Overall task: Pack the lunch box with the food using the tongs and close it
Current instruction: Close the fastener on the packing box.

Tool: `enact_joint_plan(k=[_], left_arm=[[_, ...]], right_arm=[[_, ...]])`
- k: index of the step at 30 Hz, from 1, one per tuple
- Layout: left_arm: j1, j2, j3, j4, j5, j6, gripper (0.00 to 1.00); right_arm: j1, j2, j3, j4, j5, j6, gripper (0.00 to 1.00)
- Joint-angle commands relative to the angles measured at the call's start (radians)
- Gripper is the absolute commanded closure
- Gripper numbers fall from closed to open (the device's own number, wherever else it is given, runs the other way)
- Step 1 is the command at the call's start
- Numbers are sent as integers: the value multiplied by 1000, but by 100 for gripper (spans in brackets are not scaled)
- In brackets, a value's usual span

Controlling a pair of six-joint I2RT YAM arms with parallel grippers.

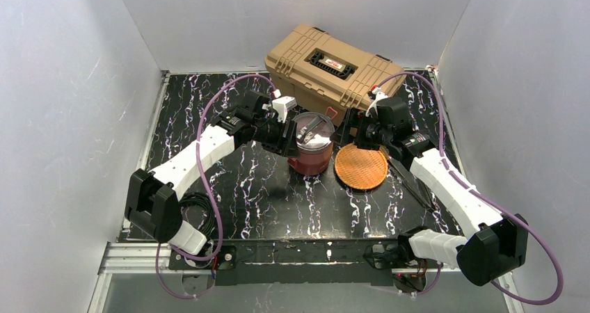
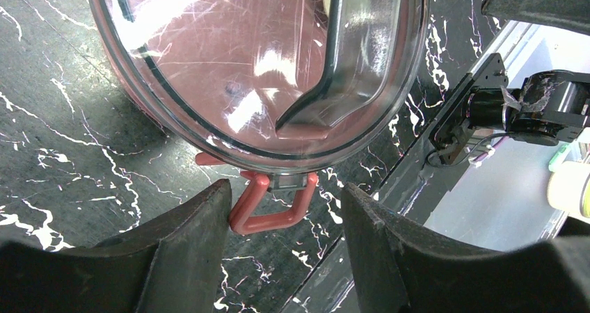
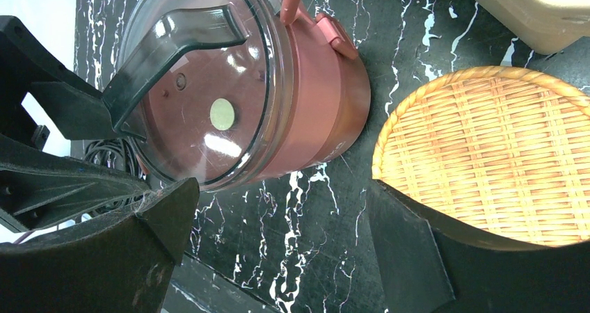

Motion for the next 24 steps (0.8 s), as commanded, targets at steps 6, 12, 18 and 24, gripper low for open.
enact_joint_plan(k=[6, 12, 18, 24], left_arm=[[-12, -30, 20, -29, 39, 1, 43], [-20, -27, 26, -43, 22, 9, 43], [-21, -23, 30, -60, -1, 22, 43], [-20, -70, 21, -61, -114, 18, 37]], right_arm=[[5, -5, 13, 9, 5, -17, 2], [5, 2, 12, 11, 3, -17, 2], [5, -2, 13, 13, 3, -16, 2], [5, -37, 41, 24, 30, 30, 2]])
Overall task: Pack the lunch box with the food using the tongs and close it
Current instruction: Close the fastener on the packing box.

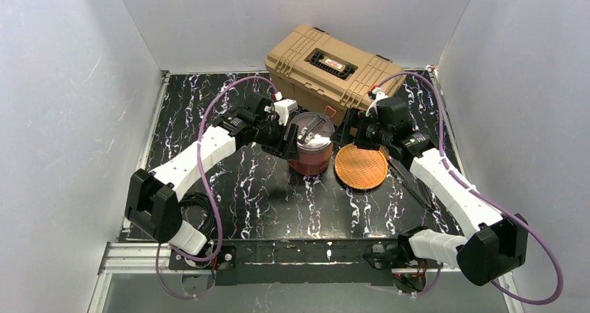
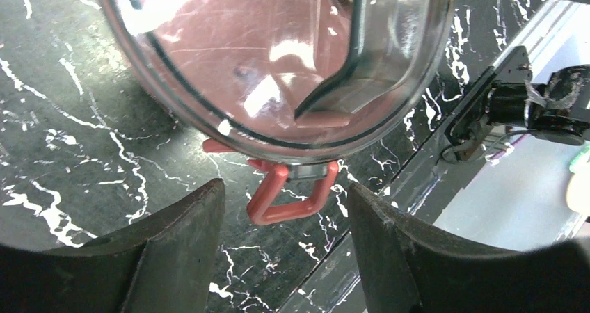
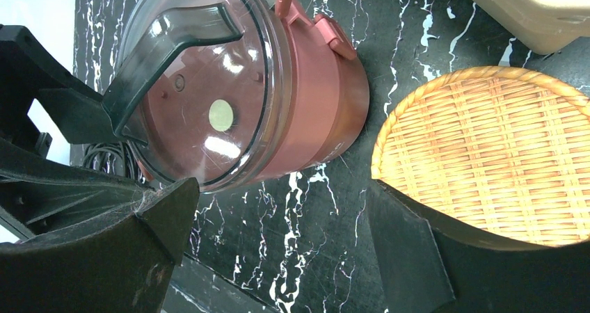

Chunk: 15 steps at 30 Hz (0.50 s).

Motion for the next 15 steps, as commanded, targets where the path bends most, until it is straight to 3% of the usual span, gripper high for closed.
enact_joint_plan(k=[1, 6, 12, 15], left_arm=[[-3, -79, 17, -22, -85, 7, 35], [15, -139, -8, 24, -84, -31, 33], [70, -192, -48, 69, -92, -57, 32], [87, -206, -57, 64, -112, -55, 32]], right_arm=[[7, -44, 49, 29, 30, 51, 2], [46, -39, 85, 42, 75, 181, 8], [198, 27, 149, 43, 275, 234, 11], [226, 49, 147, 81, 302, 267, 16]])
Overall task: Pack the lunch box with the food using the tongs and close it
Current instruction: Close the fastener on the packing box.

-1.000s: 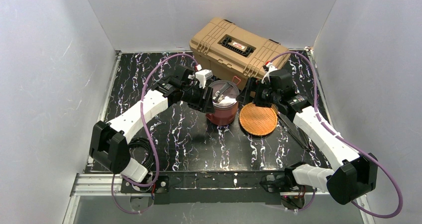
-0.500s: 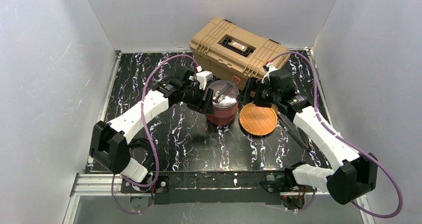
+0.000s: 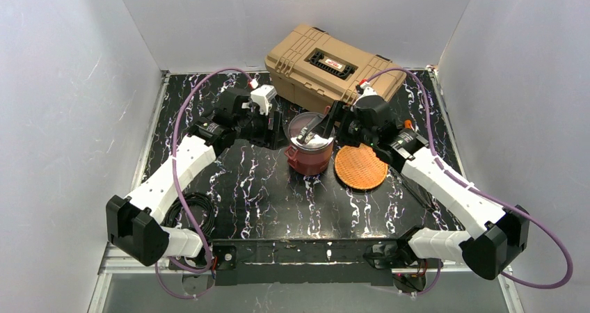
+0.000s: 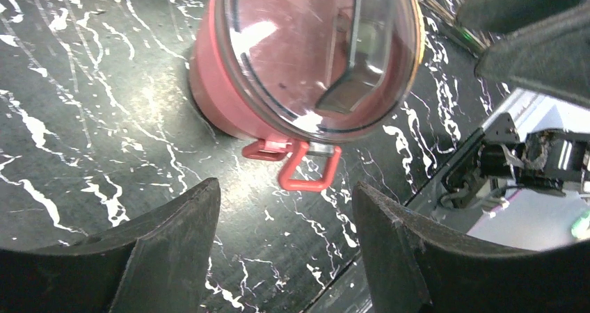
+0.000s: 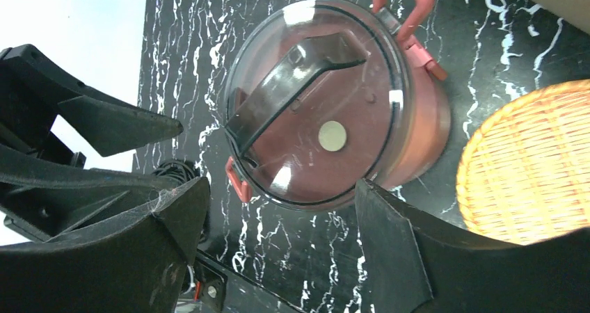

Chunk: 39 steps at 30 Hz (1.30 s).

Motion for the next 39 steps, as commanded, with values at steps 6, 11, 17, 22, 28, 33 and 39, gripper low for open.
enact_joint_plan(k=[6, 11, 17, 22, 28, 33, 39], left_arm=[[23, -56, -27, -2, -57, 3, 32], [22, -63, -29, -6, -61, 5, 32], [23, -65, -29, -6, -56, 4, 33], [22, -75, -36, -1, -69, 3, 34], [22, -67, -33, -5, -68, 2, 34], [23, -56, -35, -6, -52, -7, 35], [22, -18, -29, -15, -30, -62, 40]], right_arm=[[72, 57, 1, 176, 133, 119, 29], [79, 75, -41, 254, 142, 159, 38], [81, 93, -88, 326, 147, 200, 42], [83, 99, -125, 391, 139, 234, 46], [84, 105, -140, 383, 156, 229, 48], [84, 117, -173, 337, 172, 216, 54], [83, 109, -229, 286, 206, 201, 63]])
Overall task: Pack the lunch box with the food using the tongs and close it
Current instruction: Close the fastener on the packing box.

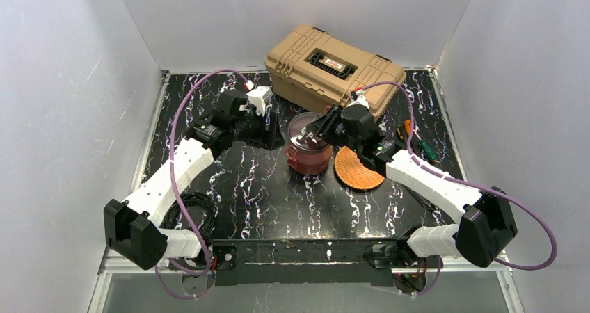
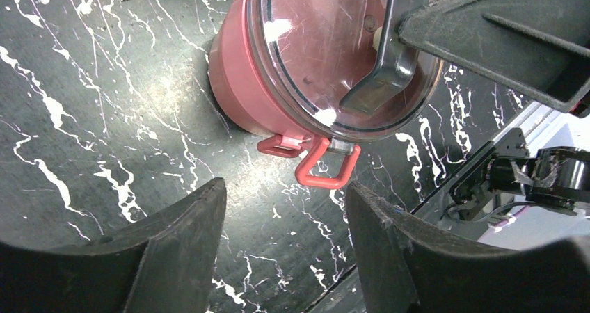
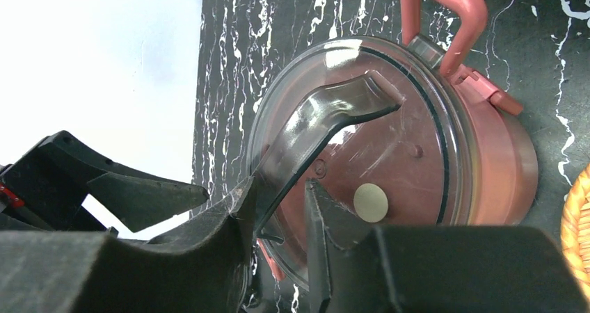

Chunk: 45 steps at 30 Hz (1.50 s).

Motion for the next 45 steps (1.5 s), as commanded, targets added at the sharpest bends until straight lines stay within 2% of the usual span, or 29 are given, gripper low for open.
enact_joint_plan(k=[1, 5, 13, 26, 32, 34, 45], left_arm=[[1, 14, -6, -15, 28, -43, 41], [1, 37, -27, -5, 65, -74, 44], [-13, 115, -45, 16, 107, -137, 62], [-36, 177, -62, 84, 97, -191, 75], [-47, 196, -73, 87, 79, -194, 87], [-53, 199, -79, 88, 72, -195, 89], [-56, 207, -95, 162, 80, -257, 90]], right_arm=[[2, 4, -73, -115, 81, -33, 64], [2, -3, -100, -127, 93, -38, 67], [2, -4, -120, -126, 94, -42, 67], [2, -12, -152, -119, 91, -42, 67], [2, -12, -164, -119, 91, -42, 68], [2, -10, -171, -116, 91, -43, 71], [2, 1, -202, -107, 84, -37, 74]])
